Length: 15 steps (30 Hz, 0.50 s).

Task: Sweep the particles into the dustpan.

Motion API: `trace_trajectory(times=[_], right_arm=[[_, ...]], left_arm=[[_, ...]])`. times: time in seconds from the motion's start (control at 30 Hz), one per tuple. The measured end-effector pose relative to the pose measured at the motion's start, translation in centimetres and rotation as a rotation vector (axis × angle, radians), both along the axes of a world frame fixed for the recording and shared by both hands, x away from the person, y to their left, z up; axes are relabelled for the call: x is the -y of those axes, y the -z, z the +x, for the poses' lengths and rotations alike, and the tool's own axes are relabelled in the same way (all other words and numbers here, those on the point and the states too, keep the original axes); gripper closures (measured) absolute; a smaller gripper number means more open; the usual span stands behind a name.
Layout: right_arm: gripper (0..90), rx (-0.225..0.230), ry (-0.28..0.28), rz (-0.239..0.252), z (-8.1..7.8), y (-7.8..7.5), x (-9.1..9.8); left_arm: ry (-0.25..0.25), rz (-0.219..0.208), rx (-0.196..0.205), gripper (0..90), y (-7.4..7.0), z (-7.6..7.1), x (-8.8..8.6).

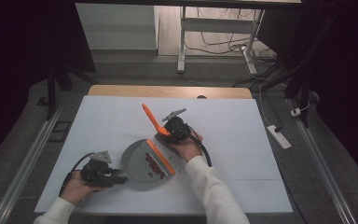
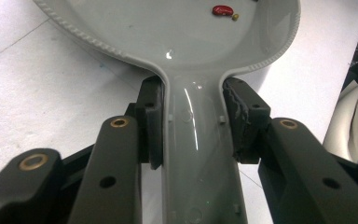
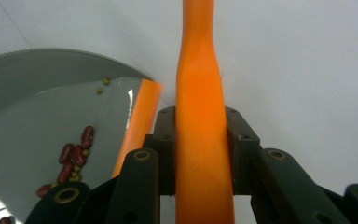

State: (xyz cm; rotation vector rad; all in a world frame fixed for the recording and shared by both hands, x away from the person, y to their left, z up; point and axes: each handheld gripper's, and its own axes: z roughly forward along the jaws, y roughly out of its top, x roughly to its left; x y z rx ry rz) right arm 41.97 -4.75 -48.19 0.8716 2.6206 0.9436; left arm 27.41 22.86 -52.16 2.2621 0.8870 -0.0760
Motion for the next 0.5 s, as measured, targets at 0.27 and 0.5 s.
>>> trace_trajectory(times=[0.27,0.5], right_arm=[[70.2,-0.027,-0.041,0.002,-1.1,0.1,-1.0],[70.2,-0.071,-0.115,0.066,-2.3,-0.3,-1.6]], left_arm=[[0.0,0.003,-0.001,61.4,0.0,0.0,0.0],[-0.002,0.004,-0.001,61.4,0.0,0.0,0.1]])
